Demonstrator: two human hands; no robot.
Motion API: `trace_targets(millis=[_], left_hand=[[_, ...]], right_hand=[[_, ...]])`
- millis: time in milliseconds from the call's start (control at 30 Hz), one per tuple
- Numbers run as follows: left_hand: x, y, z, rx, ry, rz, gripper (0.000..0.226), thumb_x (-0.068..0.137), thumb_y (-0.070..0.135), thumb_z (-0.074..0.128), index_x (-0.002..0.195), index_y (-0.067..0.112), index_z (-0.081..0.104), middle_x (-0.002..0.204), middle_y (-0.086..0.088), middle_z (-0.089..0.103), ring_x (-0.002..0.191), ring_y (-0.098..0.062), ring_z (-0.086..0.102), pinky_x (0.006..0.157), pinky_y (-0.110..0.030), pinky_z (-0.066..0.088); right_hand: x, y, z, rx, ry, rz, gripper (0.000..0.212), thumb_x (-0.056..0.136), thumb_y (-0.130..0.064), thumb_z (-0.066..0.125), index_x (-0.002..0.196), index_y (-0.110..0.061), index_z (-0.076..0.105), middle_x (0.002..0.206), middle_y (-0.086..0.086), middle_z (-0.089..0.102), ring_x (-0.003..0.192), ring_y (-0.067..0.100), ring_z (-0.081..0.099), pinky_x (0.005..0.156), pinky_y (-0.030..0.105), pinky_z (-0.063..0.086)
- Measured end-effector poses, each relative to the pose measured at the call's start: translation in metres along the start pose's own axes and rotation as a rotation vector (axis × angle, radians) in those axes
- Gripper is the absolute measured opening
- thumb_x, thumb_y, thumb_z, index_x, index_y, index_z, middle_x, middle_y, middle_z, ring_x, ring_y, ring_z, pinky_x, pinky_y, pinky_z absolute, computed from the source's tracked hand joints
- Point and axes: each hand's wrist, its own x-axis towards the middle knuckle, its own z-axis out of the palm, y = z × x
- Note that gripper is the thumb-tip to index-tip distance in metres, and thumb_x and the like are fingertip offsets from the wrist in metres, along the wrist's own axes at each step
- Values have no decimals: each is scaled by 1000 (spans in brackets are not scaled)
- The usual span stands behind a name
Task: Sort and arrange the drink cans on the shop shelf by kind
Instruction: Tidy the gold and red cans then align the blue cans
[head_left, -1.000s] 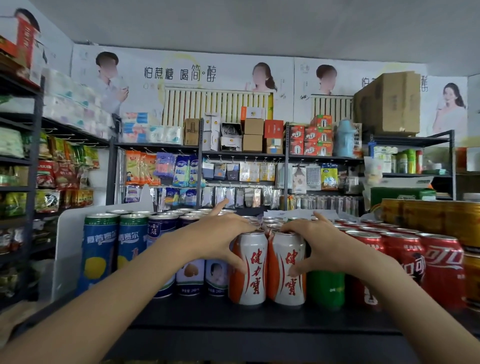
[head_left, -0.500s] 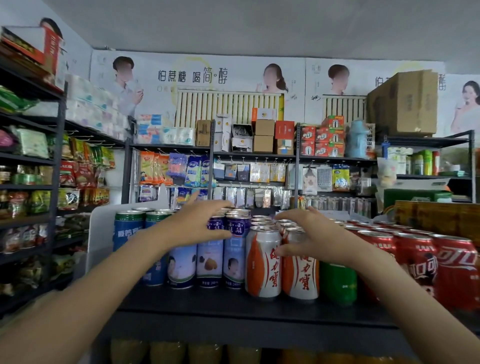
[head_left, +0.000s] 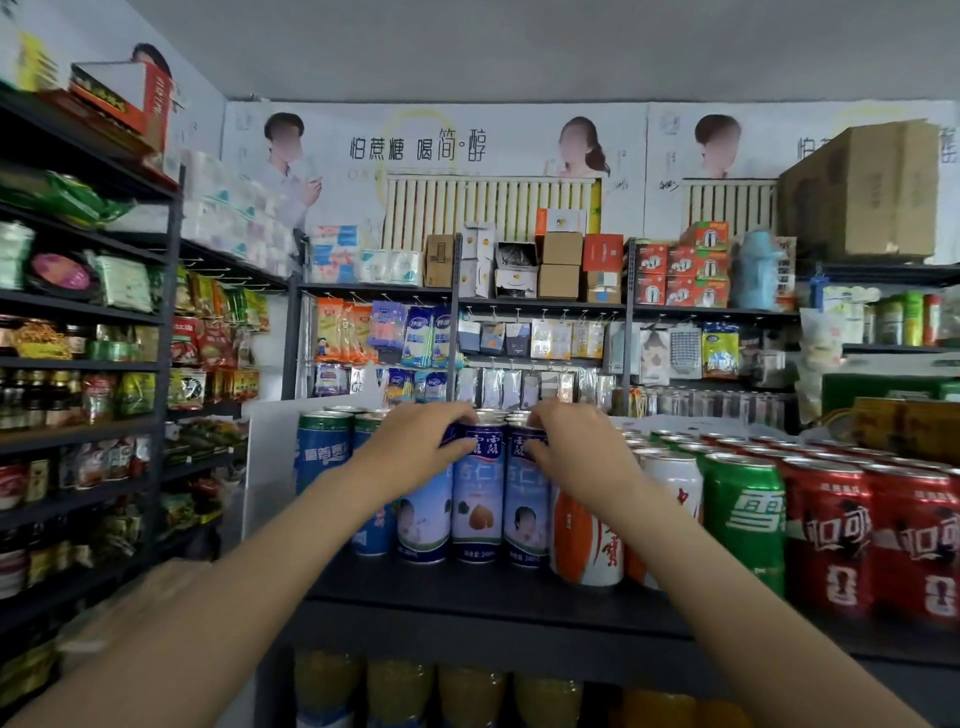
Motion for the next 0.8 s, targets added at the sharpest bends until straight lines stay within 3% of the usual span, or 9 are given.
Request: trace_targets(millis=[67, 167, 333, 533, 600, 667, 733, 800], left_hand=[[-1, 7, 12, 22, 151, -7, 22, 91, 26, 56, 110, 14, 57, 106, -3, 65, 97, -21, 56, 81, -27, 41], [1, 8, 20, 20, 224, 27, 15, 90, 24, 58, 99, 12, 54, 96, -2, 66, 90, -25, 56, 82, -38, 43], [-1, -4, 7, -188, 70, 43, 7, 91, 18, 55, 96, 14, 53, 99, 0, 62, 98, -21, 54, 94, -40, 41], [-5, -10, -2, -266, -12, 75, 10, 92, 16, 52, 101, 12, 53, 106, 2, 60, 106, -12, 54, 90, -26, 42], [-4, -13, -2, -244, -17, 100, 10, 92, 18, 53, 102, 14, 53, 105, 3, 60, 106, -14, 55, 94, -29, 41], [-2, -12, -1, -162, 20, 116, 16, 92, 23, 53, 107, 18, 52, 109, 4, 60, 108, -17, 53, 105, -31, 29], [0, 0, 0, -83, 88, 126, 29, 92, 30, 53, 119, 20, 49, 121, 6, 57, 116, -14, 48, 107, -25, 14], [4, 18, 5, 9, 126, 159, 38, 92, 36, 50, 127, 21, 47, 131, 7, 52, 124, -11, 42, 112, -28, 2]], right_hand=[[1, -5, 11, -37, 75, 54, 14, 95, -13, 47, 107, -8, 53, 107, 6, 63, 97, 23, 60, 86, 27, 41], [-1, -5, 19, -53, 139, 41, 16, 96, -16, 46, 111, -11, 47, 111, 3, 59, 100, 21, 58, 88, 27, 37], [-4, 8, 22, -91, 141, -23, 23, 99, -32, 39, 113, -15, 46, 114, -2, 57, 105, 17, 56, 106, 33, 21], [-4, 17, 19, 29, 133, -77, 21, 95, -34, 47, 103, -15, 51, 105, -2, 61, 98, 19, 58, 105, 33, 17], [-3, 19, 19, 63, 118, -85, 22, 95, -34, 49, 103, -14, 53, 103, -3, 62, 96, 18, 59, 106, 32, 16], [-3, 22, 15, 100, 84, -88, 24, 94, -35, 49, 107, -15, 54, 106, -4, 63, 99, 15, 59, 111, 34, 17], [-7, 29, 1, 173, 61, -52, 32, 92, -36, 51, 117, -16, 53, 113, -4, 63, 105, 12, 58, 112, 39, 23], [-15, 41, -18, 169, -12, -6, 41, 89, -40, 55, 123, -17, 51, 118, -4, 62, 109, 10, 56, 111, 40, 29]])
